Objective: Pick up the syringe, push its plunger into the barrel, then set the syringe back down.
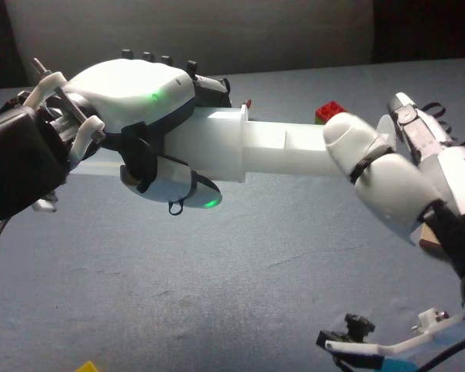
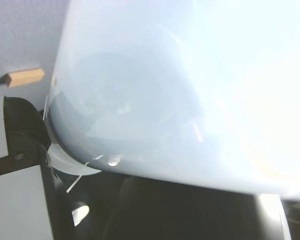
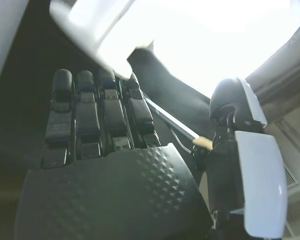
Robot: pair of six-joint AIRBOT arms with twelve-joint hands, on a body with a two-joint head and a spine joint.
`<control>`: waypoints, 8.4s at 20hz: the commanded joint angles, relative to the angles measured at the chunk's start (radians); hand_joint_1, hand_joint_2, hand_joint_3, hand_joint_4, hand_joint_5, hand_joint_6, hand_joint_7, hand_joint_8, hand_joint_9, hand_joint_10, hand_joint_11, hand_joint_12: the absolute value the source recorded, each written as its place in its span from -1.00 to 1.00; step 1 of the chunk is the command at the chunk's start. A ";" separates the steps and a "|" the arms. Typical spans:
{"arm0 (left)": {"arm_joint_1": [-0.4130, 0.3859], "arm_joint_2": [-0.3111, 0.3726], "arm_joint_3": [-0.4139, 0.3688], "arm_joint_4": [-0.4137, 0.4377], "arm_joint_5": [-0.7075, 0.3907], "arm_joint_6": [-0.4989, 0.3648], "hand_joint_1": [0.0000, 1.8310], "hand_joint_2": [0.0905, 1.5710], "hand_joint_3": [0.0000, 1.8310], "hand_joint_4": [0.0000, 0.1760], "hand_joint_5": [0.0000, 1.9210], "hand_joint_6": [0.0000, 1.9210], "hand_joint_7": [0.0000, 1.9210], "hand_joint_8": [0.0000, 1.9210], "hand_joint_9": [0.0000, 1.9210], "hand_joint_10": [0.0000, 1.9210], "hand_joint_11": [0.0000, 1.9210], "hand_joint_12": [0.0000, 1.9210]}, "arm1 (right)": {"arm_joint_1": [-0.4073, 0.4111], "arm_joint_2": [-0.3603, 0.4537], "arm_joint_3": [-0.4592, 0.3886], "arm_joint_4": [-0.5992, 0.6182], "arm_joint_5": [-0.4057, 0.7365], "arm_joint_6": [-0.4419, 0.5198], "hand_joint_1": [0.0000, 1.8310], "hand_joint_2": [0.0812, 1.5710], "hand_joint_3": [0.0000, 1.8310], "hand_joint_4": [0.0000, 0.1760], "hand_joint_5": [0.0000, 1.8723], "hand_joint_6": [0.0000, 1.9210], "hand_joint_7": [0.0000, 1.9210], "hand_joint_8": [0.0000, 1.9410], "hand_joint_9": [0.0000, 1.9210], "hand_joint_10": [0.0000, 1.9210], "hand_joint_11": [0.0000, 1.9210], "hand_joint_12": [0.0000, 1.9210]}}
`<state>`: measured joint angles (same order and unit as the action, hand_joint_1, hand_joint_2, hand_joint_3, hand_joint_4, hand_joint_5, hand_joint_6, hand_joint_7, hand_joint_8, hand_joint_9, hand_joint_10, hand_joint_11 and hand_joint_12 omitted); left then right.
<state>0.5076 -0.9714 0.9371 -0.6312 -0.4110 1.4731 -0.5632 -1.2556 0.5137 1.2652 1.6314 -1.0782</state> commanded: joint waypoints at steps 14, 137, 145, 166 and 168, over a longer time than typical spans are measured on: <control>-0.026 0.004 0.010 0.025 -0.112 -0.009 0.48 0.47 -1.00 -1.00 -0.03 -0.09 -0.22 0.41 -0.17 0.50 -0.19 0.46 | 0.041 -0.057 0.010 -0.100 -0.062 0.001 -0.85 0.35 -1.00 -1.00 -0.84 -1.00 -0.83 -1.00 -0.84 -1.00 -1.00 -0.50; 0.177 -0.219 0.089 -0.045 -0.226 -0.002 -0.88 0.17 -1.00 -1.00 -1.00 -1.00 -1.00 -1.00 -1.00 -1.00 -1.00 -1.00 | 0.079 0.265 -0.028 -0.280 -0.495 -0.519 -0.85 0.39 -1.00 -1.00 -0.83 -1.00 -0.83 -1.00 -0.85 -0.99 -1.00 -0.42; 0.106 -0.053 0.020 -0.270 -0.185 0.205 -0.85 0.19 -1.00 -1.00 -0.99 -1.00 -1.00 -1.00 -1.00 -1.00 -1.00 -1.00 | 0.082 0.276 -0.031 -0.280 -0.495 -0.515 -0.86 0.39 -1.00 -1.00 -0.83 -1.00 -0.82 -1.00 -0.82 -1.00 -1.00 -0.42; -0.096 0.080 -0.255 -0.874 -0.447 0.851 -0.60 0.61 -0.99 -1.00 -0.06 0.99 0.08 1.00 0.17 1.00 0.21 1.00 | 0.104 0.323 -0.133 -0.185 -0.495 -0.500 -0.61 0.53 -1.00 -0.25 -0.11 1.00 0.10 1.00 0.37 1.00 0.64 1.00; -0.067 0.074 -0.254 -0.859 -0.447 0.801 -0.62 0.66 -0.99 -1.00 0.20 1.00 0.30 1.00 0.39 1.00 0.46 1.00 | 0.111 0.324 -0.138 -0.183 -0.495 -0.505 -0.65 0.56 -1.00 -0.09 0.15 1.00 0.28 1.00 0.48 1.00 0.72 1.00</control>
<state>0.4526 -0.8951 0.6842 -1.5524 -0.8337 2.2707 -0.4644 -0.9363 0.3817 1.1545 1.0832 -1.5898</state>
